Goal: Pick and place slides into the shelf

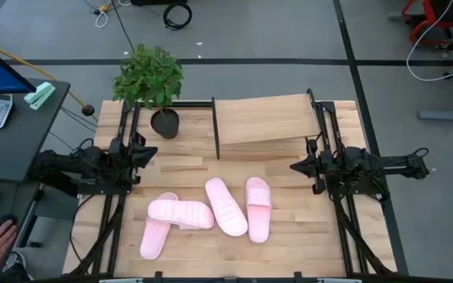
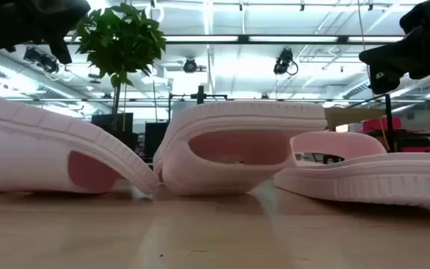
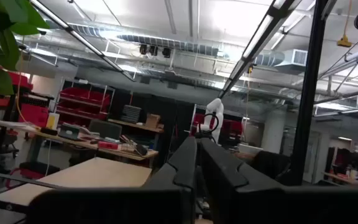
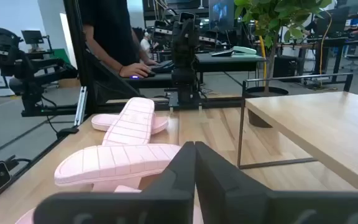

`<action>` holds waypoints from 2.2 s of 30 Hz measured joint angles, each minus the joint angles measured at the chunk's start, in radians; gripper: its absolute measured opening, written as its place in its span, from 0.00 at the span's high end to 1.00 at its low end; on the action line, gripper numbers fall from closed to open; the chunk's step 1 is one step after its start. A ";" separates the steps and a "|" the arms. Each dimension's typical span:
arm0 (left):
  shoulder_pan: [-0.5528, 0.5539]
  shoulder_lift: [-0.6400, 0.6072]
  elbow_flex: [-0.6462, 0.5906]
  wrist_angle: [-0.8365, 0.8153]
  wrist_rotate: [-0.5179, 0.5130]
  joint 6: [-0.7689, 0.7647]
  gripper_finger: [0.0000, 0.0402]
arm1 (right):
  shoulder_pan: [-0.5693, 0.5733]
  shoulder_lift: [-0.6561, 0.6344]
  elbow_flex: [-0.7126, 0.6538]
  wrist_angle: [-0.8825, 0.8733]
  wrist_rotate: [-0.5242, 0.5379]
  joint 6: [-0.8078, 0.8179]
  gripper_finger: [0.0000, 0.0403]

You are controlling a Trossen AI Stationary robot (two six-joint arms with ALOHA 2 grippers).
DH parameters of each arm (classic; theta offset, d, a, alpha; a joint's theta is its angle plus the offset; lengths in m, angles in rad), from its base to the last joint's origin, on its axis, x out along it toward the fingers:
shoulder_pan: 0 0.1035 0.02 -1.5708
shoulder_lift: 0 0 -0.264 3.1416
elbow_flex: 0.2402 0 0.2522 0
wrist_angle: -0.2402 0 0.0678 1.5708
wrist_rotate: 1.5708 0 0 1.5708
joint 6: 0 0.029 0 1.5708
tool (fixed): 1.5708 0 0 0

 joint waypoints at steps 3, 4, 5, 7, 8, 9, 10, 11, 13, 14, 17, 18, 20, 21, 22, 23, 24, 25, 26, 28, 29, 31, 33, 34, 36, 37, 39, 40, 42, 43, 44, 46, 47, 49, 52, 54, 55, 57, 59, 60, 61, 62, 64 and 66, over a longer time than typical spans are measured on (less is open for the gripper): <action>0.000 0.000 0.000 0.000 0.000 0.000 0.94 | 0.000 0.000 0.000 0.000 0.000 0.000 0.97; 0.000 0.000 0.000 0.000 0.000 0.000 0.94 | 0.000 0.000 0.000 0.000 0.000 0.000 0.97; 0.000 0.000 0.000 0.000 0.000 0.000 0.94 | 0.000 0.000 0.000 0.000 0.000 0.000 0.97; 0.000 0.000 0.000 0.000 0.000 0.000 0.94 | 0.000 0.000 0.000 0.000 0.000 0.000 0.97; 0.000 0.000 0.000 0.000 0.000 0.000 0.93 | 0.000 0.000 0.000 0.000 0.000 0.000 0.97; 0.000 0.000 0.000 0.000 0.000 0.000 0.93 | 0.000 0.000 0.000 0.000 0.000 0.000 0.97; 0.000 0.000 0.000 0.000 0.000 0.000 0.93 | 0.000 0.000 0.000 0.000 0.000 0.000 0.97; 0.000 0.000 0.000 0.000 0.000 0.000 0.92 | 0.000 0.000 0.000 0.000 0.000 0.000 0.97; 0.000 0.000 0.000 0.000 0.000 0.000 0.91 | 0.000 0.000 0.000 0.000 0.000 0.000 0.97; 0.000 0.000 0.000 0.000 0.000 0.000 0.91 | 0.000 0.000 0.000 0.000 0.000 0.000 0.97; 0.000 0.000 0.000 0.000 0.000 0.000 0.91 | 0.000 0.000 0.000 0.000 0.000 0.000 0.97; 0.000 0.000 0.000 0.000 0.000 0.000 0.91 | 0.000 0.000 0.000 0.000 0.000 0.000 0.97; 0.000 0.000 0.000 0.000 0.000 0.000 0.92 | 0.000 0.000 0.000 0.000 0.000 0.000 0.97; 0.000 0.000 0.000 0.000 0.000 0.000 0.93 | 0.000 0.000 0.000 0.000 0.000 0.000 0.97; 0.000 0.000 0.000 0.000 0.000 0.000 0.93 | 0.000 0.000 0.000 0.000 0.000 0.000 0.97; 0.000 0.000 0.000 0.000 0.000 0.001 0.93 | 0.000 0.000 0.000 0.000 0.000 0.000 0.97; 0.000 0.000 0.000 0.000 0.000 0.000 0.94 | 0.000 0.000 0.000 0.000 0.000 0.000 0.97; 0.000 0.000 0.000 0.000 0.000 0.000 0.94 | 0.000 0.000 0.000 0.000 0.000 0.000 0.97; 0.000 0.000 0.000 0.000 0.000 0.000 0.94 | 0.000 0.000 0.000 0.000 0.000 0.000 0.97; 0.000 0.000 0.000 0.000 0.000 0.000 0.93 | 0.000 0.000 0.000 0.000 0.000 0.000 0.97; 0.000 0.000 0.000 0.000 0.000 0.000 0.93 | 0.000 0.000 0.000 0.000 0.000 0.000 0.97; 0.000 0.000 0.000 0.000 0.000 0.001 0.92 | 0.000 0.000 0.000 0.000 0.000 0.000 0.97; 0.000 0.000 0.000 0.000 0.000 0.000 0.91 | 0.000 0.000 0.000 0.000 0.000 0.000 0.97; 0.000 0.000 0.000 0.000 0.000 0.000 0.91 | 0.000 0.000 0.000 0.000 0.000 0.000 0.97; 0.000 0.000 0.000 0.000 0.000 0.001 0.91 | 0.000 0.000 0.000 0.000 0.000 0.000 0.97; 0.000 0.000 0.000 0.000 0.000 0.000 0.91 | 0.000 0.000 0.000 0.000 0.000 0.000 0.97; 0.000 0.000 0.000 0.000 0.000 0.000 0.92 | 0.000 0.000 0.000 0.000 0.000 0.000 0.97; 0.000 0.000 0.000 0.000 0.000 0.000 0.93 | 0.000 0.000 0.000 0.000 0.000 0.000 0.97; 0.000 0.000 0.000 0.000 0.000 0.000 0.93 | 0.000 0.000 0.000 0.000 0.000 0.000 0.97; 0.000 0.000 0.000 0.000 0.000 0.000 0.94 | 0.000 0.000 0.000 0.000 0.000 0.000 0.97; 0.000 0.000 0.000 0.000 0.000 0.000 0.94 | 0.000 0.000 0.000 0.000 0.000 0.000 0.97; 0.000 0.000 0.000 0.000 0.000 0.000 0.94 | 0.000 0.000 0.000 0.000 0.000 0.000 0.97; 0.000 0.000 0.000 0.000 0.000 0.000 0.94 | 0.000 0.000 0.000 0.000 0.000 0.000 0.97; 0.000 0.000 0.000 0.000 0.000 0.000 0.93 | 0.000 0.000 0.000 0.000 0.000 0.000 0.97; 0.000 0.000 0.000 0.000 0.000 0.001 0.92 | 0.000 0.000 0.000 0.000 0.000 0.000 0.97; 0.000 0.000 0.000 0.000 0.000 0.000 0.91 | 0.000 0.000 0.000 0.000 0.000 0.000 0.97; 0.000 0.000 0.000 0.000 0.000 0.000 0.91 | 0.000 0.000 0.000 0.000 0.000 0.000 0.97; 0.000 0.000 0.000 0.000 0.000 0.000 0.91 | 0.000 0.000 0.000 0.000 0.000 0.000 0.97; 0.000 0.000 0.000 0.000 0.000 0.001 0.92 | 0.000 0.000 0.000 0.000 0.000 0.000 0.97; 0.000 0.000 0.000 0.000 0.000 0.001 0.92 | 0.000 0.000 0.000 0.000 0.000 0.000 0.97; 0.000 0.000 0.000 0.000 0.000 0.000 0.92 | 0.000 0.000 0.000 0.000 0.000 0.000 0.97; 0.000 0.000 0.000 0.000 0.000 0.000 0.93 | 0.000 0.000 0.000 0.000 0.000 0.000 0.97; 0.000 0.000 0.000 0.000 0.000 0.000 0.93 | 0.000 0.000 0.000 0.000 0.000 0.000 0.97; 0.000 0.000 0.000 0.000 0.000 0.000 0.94 | 0.000 0.000 0.000 0.000 0.000 0.000 0.97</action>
